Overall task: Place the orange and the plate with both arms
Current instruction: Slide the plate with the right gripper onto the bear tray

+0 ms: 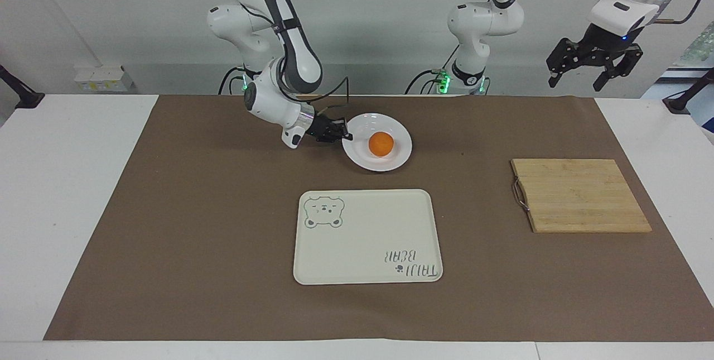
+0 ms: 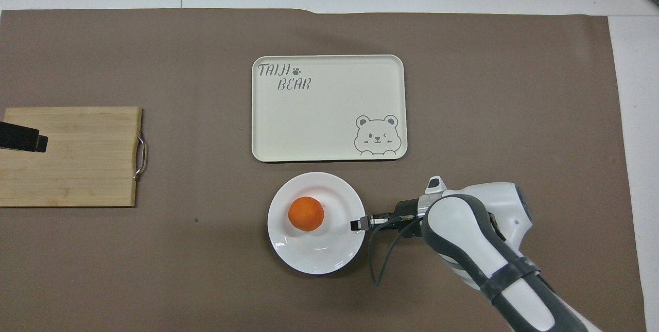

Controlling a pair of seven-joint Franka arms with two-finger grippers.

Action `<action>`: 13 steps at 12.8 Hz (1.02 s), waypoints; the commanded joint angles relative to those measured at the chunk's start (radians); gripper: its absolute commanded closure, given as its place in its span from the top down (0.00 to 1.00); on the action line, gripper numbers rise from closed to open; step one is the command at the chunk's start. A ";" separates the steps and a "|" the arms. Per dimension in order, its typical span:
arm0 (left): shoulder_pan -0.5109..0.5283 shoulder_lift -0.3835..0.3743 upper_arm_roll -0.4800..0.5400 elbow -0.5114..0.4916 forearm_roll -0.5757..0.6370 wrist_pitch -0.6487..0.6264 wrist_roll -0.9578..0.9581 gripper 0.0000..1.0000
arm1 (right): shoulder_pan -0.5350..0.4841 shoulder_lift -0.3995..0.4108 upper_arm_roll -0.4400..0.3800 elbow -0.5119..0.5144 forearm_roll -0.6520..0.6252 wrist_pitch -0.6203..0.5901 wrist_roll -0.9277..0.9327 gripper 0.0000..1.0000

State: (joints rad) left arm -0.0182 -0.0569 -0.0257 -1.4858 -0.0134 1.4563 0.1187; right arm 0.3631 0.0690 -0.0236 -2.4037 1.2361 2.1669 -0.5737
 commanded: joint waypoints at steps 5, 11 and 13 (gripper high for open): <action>-0.065 -0.017 0.104 -0.022 -0.017 0.019 0.013 1.00 | -0.096 0.122 0.002 0.208 0.106 0.011 -0.012 0.00; -0.060 -0.020 0.104 -0.025 -0.016 0.007 0.007 1.00 | -0.091 0.317 0.001 0.455 0.085 0.145 0.094 0.00; -0.062 -0.020 0.104 -0.025 -0.016 0.007 0.007 1.00 | -0.090 0.386 0.001 0.529 0.086 0.148 0.113 0.00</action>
State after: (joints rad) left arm -0.0621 -0.0569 0.0613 -1.4869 -0.0213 1.4571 0.1240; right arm 0.2807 0.3709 -0.0293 -1.9759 1.3094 2.3109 -0.4911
